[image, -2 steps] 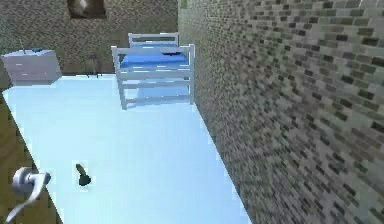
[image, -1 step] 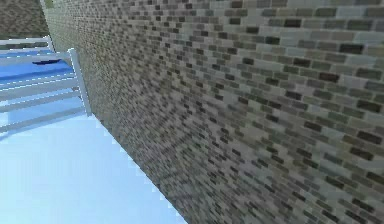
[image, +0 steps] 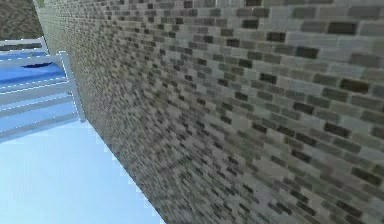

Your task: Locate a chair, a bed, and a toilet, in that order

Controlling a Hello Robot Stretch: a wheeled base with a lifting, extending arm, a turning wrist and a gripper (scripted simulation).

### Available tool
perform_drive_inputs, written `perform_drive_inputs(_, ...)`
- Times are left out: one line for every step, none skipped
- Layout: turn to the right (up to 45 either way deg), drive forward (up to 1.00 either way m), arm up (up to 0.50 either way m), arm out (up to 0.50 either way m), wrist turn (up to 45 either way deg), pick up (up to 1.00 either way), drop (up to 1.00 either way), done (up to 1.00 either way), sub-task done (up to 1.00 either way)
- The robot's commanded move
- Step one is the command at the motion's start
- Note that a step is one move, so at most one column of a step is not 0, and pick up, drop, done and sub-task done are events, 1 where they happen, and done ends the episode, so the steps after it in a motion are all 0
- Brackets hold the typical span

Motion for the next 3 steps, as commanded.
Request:
perform_drive_inputs(-39.0,0.0,0.0,0.0,0.0,0.0,0.0,0.0,0.0)
perform_drive_inputs(0.0,1.0,0.0,0.0,0.0,0.0,0.0,0.0,0.0)
perform_drive_inputs(-3.0,0.0,0.0,0.0,0.0,0.0,0.0,0.0,0.0)
